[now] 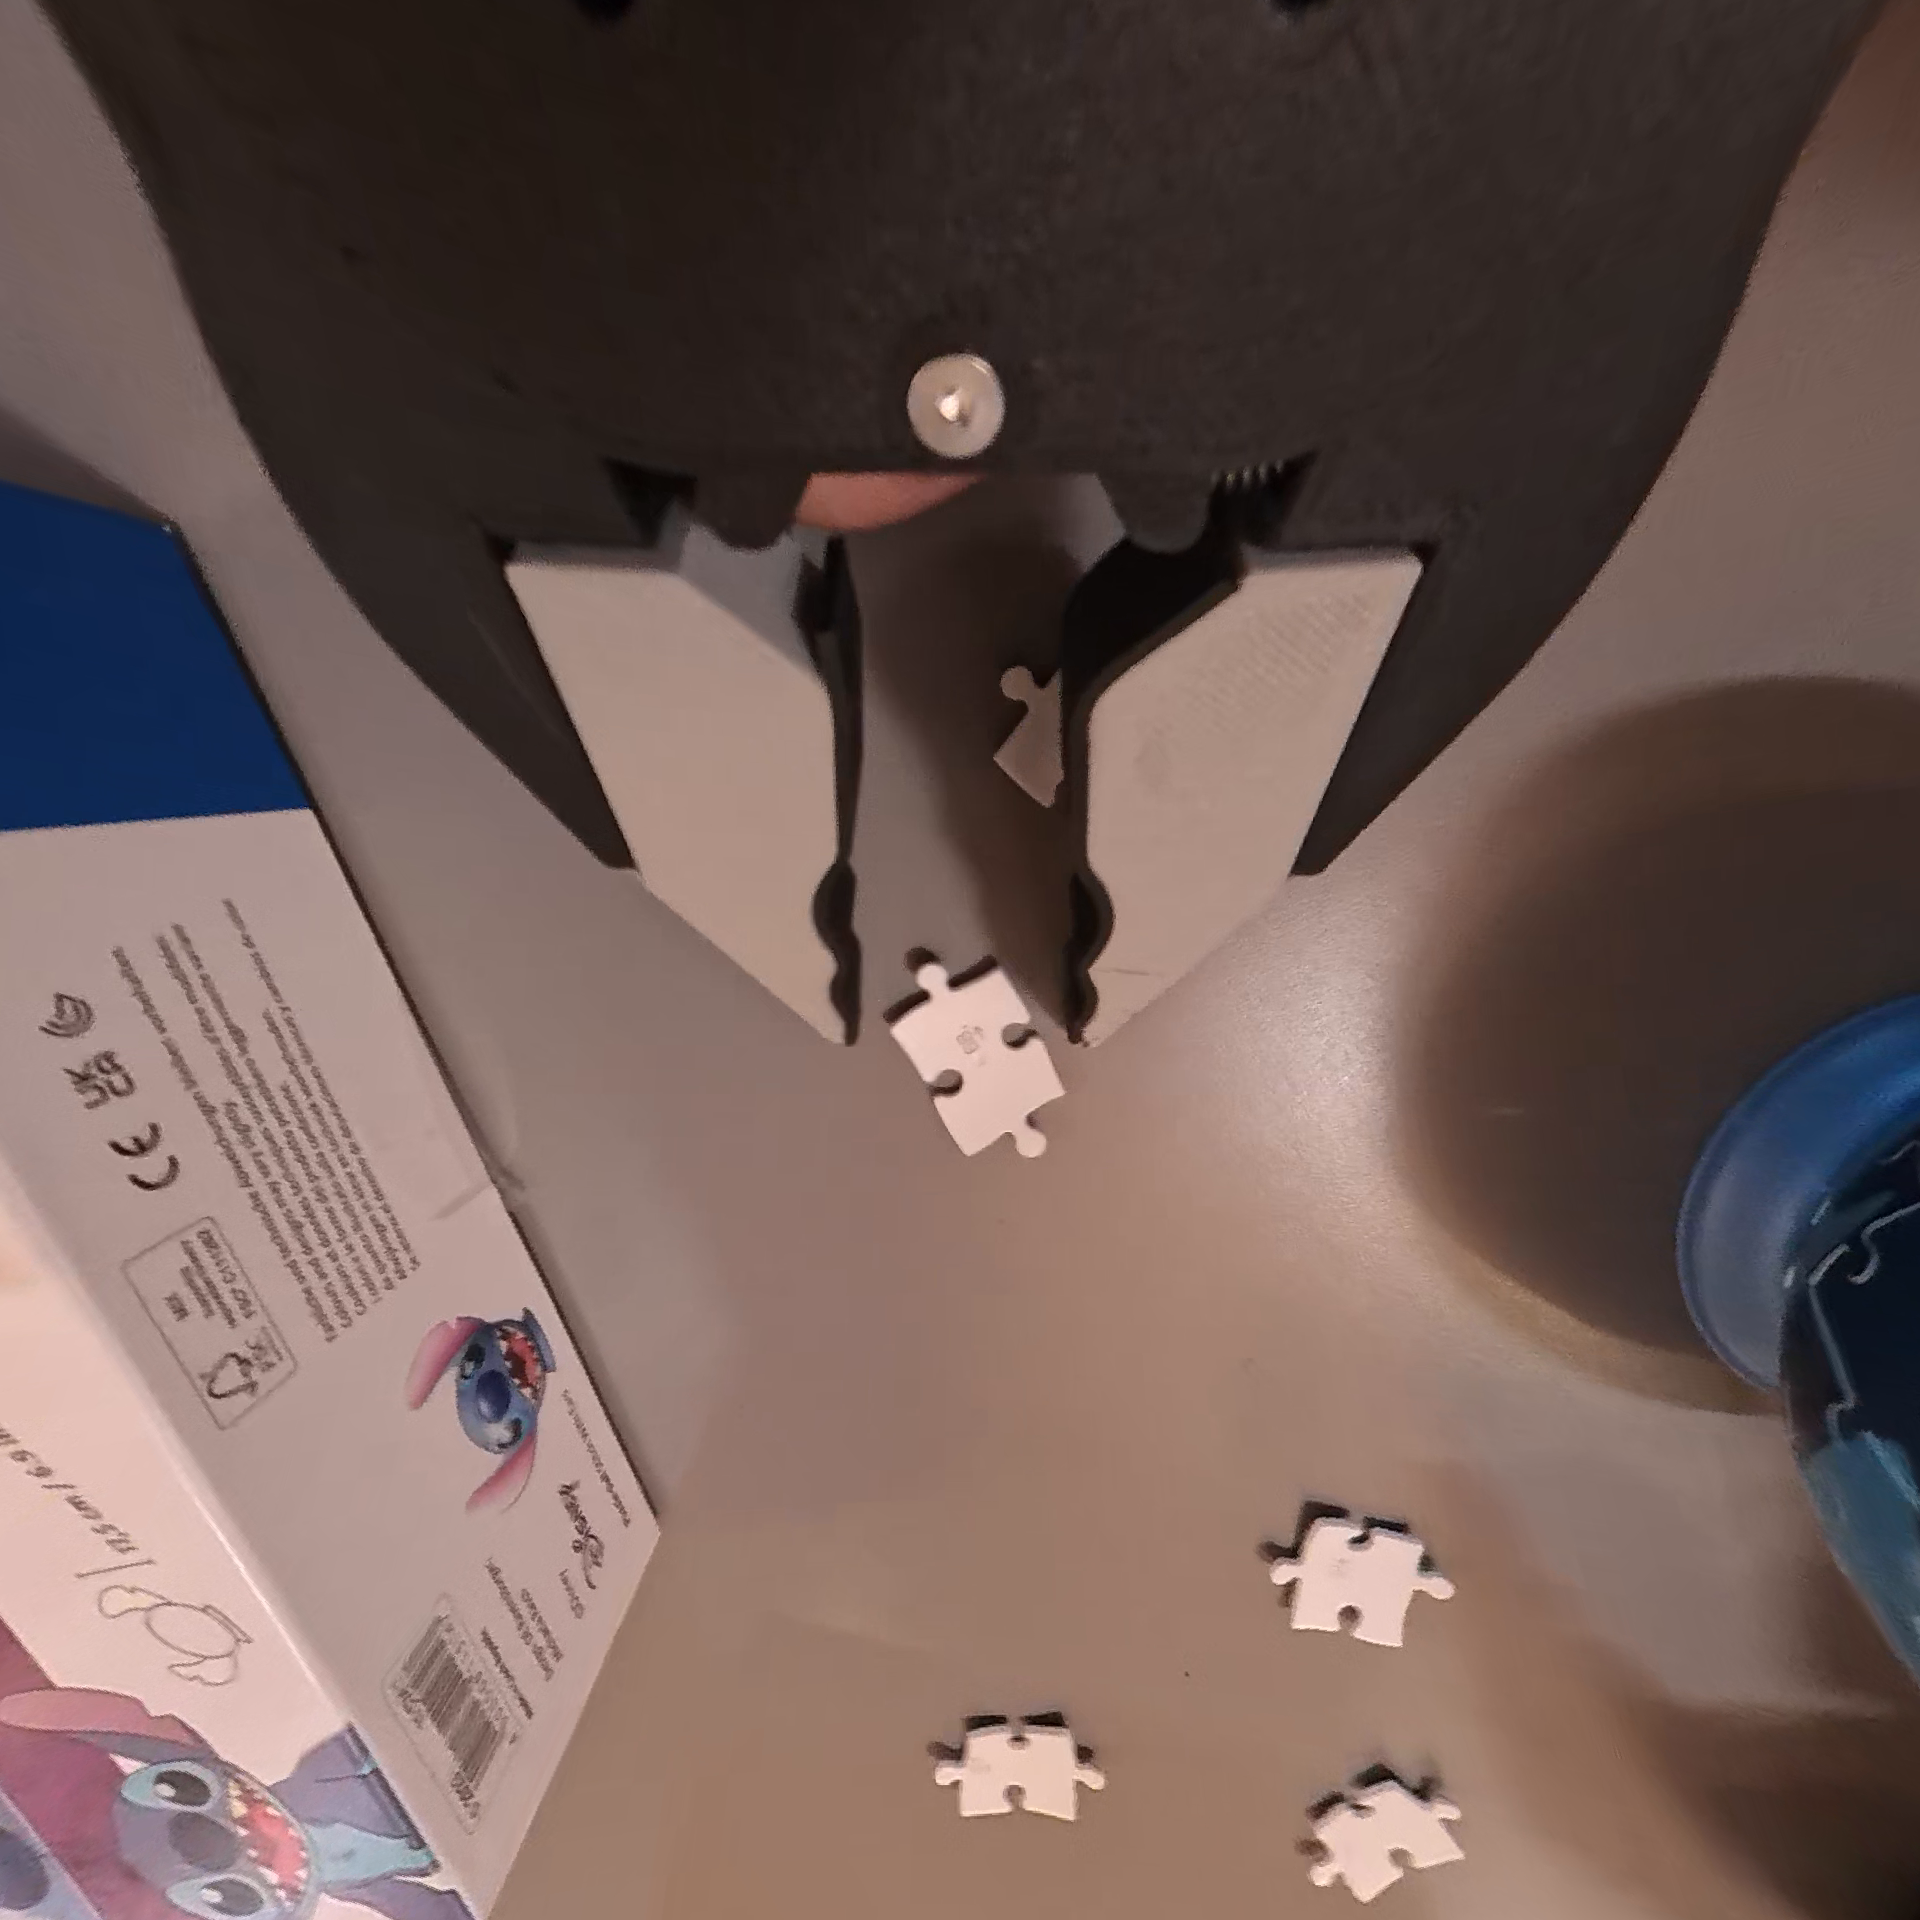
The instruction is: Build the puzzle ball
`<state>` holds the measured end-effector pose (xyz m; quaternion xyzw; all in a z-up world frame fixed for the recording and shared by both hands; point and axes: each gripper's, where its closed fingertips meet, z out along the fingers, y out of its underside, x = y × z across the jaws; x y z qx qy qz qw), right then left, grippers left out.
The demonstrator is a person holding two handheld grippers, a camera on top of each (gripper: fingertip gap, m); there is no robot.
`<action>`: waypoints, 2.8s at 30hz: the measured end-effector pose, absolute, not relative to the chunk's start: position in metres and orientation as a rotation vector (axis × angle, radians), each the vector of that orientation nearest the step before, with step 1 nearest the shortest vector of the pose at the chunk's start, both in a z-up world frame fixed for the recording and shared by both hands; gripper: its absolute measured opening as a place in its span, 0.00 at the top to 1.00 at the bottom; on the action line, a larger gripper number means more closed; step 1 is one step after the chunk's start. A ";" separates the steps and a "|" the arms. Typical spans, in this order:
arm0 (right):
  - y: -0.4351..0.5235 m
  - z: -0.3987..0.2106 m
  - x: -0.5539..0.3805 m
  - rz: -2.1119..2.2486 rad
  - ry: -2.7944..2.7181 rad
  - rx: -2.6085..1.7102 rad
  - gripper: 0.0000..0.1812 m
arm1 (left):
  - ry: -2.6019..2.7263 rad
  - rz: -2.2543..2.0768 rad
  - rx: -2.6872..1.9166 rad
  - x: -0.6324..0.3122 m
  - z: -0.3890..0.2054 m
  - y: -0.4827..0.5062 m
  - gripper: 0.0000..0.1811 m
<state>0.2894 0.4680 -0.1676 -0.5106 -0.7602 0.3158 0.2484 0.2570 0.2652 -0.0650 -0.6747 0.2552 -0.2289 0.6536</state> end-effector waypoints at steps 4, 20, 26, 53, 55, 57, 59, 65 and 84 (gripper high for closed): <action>0.463 -0.168 0.289 0.879 -2.105 -1.355 0.87 | 0.576 -0.520 -1.531 0.257 -0.065 0.265 0.65; 0.476 -0.147 0.286 0.877 -1.987 -1.386 0.90 | 0.263 -0.337 -1.862 0.195 -0.061 0.342 0.78; 0.479 -0.138 0.285 0.883 -1.939 -1.381 0.90 | 0.383 -0.601 -2.031 0.226 -0.071 0.406 0.78; 0.453 -0.105 0.287 0.792 -1.933 -1.181 0.98 | 0.450 -1.006 -2.093 0.282 -0.116 0.448 1.00; 0.459 -0.101 0.288 0.888 -1.883 -1.246 0.94 | 0.468 -1.022 -2.057 0.285 -0.114 0.446 1.00; 0.461 -0.100 0.287 1.027 -1.830 -1.333 0.92 | 0.472 -1.000 -2.031 0.283 -0.110 0.447 1.00; 0.458 -0.100 0.286 1.177 -1.793 -1.410 0.87 | 0.501 -0.993 -1.981 0.285 -0.102 0.445 1.00; 0.443 -0.071 0.285 1.503 -1.671 -1.421 1.00 | 0.522 -0.895 -1.941 0.286 -0.094 0.446 1.00; 0.425 -0.039 0.268 1.271 -1.657 -1.403 0.99 | 0.472 -0.890 -1.676 0.277 -0.040 0.426 1.00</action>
